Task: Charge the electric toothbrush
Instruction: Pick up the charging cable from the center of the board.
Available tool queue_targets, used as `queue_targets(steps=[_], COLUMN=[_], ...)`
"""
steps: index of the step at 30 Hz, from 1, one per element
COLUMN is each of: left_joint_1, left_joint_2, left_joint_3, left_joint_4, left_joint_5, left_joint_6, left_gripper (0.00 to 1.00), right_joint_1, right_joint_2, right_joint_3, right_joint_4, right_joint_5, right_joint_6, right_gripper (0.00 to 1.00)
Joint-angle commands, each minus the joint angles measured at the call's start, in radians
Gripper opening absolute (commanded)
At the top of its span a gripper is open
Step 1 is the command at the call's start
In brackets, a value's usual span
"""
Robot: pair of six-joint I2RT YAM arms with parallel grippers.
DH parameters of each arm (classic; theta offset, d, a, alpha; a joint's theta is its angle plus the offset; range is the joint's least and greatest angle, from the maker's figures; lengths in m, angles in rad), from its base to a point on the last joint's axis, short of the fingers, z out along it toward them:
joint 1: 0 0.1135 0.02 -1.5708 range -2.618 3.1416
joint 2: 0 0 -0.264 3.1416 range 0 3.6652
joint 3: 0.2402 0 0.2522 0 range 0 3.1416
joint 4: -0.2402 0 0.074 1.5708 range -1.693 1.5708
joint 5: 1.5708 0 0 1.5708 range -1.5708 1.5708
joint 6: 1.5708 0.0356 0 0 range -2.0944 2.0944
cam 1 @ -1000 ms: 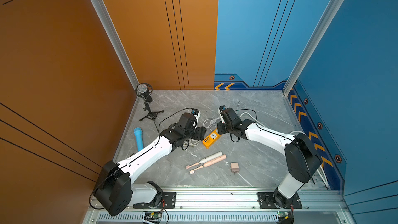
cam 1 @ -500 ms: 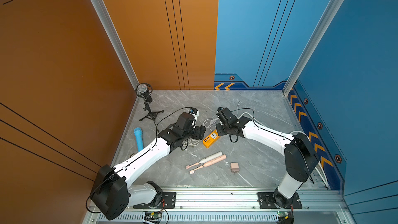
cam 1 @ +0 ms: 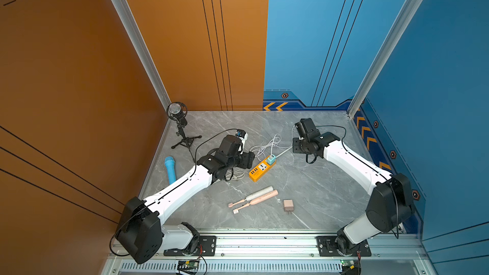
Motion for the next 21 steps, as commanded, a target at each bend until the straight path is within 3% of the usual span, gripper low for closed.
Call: queue_targets(steps=[1,7,9,12,18,21], left_joint_1=[-0.018,-0.022,-0.02,-0.016,-0.005,-0.003], left_joint_2=[0.046,0.115,0.13,0.147,0.157,0.157], left_joint_3=[0.072,0.126,0.138,0.152,0.16,0.16], left_joint_4=[-0.011,-0.01,-0.01,-0.01,-0.011,-0.008], left_joint_5=[0.014,-0.004,-0.006,-0.006,-0.02,-0.029], left_joint_6=[0.031,0.033,0.032,0.031,0.0,-0.02], left_gripper=[0.78,0.78,0.77,0.78,0.77,0.77], right_joint_1=[-0.027,-0.052,-0.035,-0.035,-0.056,-0.059], right_joint_2=[0.126,0.387,0.466,0.562,0.733,0.766], right_joint_3=[0.093,0.303,0.383,0.474,0.663,0.684], right_joint_4=[-0.035,-0.034,-0.059,-0.083,-0.153,-0.166], right_joint_5=[-0.048,-0.047,0.039,0.121,0.121,0.13], right_joint_6=[0.061,0.217,0.238,0.246,0.184,0.174], right_gripper=[0.49,0.47,0.47,0.48,0.43,0.43])
